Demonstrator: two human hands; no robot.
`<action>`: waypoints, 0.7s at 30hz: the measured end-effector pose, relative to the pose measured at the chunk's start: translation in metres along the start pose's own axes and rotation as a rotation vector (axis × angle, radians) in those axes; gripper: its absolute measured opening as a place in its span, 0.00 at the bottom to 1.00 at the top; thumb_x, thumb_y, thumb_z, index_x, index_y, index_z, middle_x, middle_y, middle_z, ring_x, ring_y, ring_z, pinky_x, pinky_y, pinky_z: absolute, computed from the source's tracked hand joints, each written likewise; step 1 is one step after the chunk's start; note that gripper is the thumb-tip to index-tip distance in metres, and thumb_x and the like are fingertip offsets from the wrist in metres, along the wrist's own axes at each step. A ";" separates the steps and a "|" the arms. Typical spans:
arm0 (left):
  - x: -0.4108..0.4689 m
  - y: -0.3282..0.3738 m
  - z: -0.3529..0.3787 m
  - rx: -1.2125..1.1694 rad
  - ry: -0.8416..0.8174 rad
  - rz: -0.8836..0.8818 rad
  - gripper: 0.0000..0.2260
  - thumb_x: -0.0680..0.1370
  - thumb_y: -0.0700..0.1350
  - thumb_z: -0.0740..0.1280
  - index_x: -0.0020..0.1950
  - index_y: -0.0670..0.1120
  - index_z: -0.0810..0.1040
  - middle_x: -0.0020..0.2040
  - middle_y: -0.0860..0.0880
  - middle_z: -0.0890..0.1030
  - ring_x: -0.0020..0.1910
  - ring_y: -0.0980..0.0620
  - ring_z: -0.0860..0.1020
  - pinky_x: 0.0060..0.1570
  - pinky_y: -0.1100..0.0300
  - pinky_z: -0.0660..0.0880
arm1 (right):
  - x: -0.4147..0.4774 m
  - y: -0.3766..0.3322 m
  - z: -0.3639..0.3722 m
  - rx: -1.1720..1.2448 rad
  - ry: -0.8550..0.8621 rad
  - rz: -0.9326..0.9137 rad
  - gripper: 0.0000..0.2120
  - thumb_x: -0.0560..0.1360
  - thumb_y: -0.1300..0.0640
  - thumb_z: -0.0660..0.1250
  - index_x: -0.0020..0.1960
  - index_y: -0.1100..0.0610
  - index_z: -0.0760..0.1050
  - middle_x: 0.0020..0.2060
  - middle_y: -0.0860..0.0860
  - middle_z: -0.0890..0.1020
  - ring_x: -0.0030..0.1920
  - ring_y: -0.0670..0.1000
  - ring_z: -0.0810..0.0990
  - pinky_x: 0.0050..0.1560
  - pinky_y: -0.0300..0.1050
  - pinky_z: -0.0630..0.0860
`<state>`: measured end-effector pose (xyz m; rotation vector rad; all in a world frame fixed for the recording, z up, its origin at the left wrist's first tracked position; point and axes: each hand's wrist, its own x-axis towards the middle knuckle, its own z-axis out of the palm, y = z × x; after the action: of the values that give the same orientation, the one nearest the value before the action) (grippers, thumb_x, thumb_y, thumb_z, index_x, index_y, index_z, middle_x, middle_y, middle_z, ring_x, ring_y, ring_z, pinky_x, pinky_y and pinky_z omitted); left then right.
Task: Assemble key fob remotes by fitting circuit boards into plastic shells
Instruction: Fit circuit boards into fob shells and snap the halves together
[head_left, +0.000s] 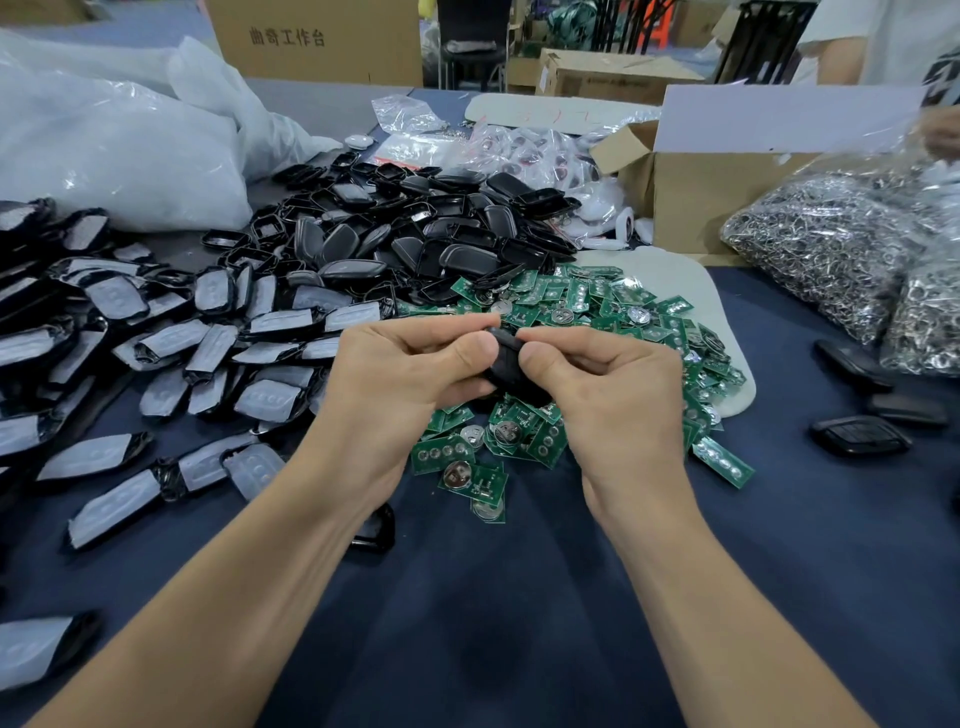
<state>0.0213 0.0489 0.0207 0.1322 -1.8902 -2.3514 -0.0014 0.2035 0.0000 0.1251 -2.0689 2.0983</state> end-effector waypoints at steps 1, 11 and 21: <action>0.000 0.000 0.000 0.023 0.020 0.000 0.05 0.72 0.39 0.76 0.45 0.48 0.90 0.45 0.43 0.88 0.45 0.48 0.87 0.43 0.62 0.83 | 0.000 0.000 0.000 -0.016 -0.004 -0.004 0.07 0.71 0.61 0.76 0.43 0.50 0.89 0.38 0.47 0.88 0.42 0.48 0.88 0.47 0.45 0.81; -0.004 0.003 0.002 0.120 0.005 0.028 0.10 0.76 0.32 0.73 0.49 0.46 0.88 0.45 0.45 0.89 0.47 0.48 0.88 0.46 0.61 0.83 | -0.002 -0.010 -0.004 0.124 -0.170 0.140 0.10 0.73 0.68 0.76 0.40 0.53 0.87 0.38 0.54 0.88 0.39 0.52 0.87 0.45 0.46 0.84; -0.001 0.002 -0.004 0.258 0.001 0.029 0.09 0.75 0.37 0.76 0.43 0.52 0.90 0.42 0.49 0.89 0.44 0.55 0.87 0.43 0.66 0.81 | -0.005 -0.004 0.002 0.027 -0.074 0.039 0.08 0.68 0.66 0.80 0.43 0.55 0.88 0.39 0.51 0.89 0.43 0.52 0.89 0.49 0.49 0.85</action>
<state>0.0233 0.0444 0.0217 0.1285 -2.1721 -2.0786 0.0039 0.2015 0.0029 0.1702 -2.1016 2.1768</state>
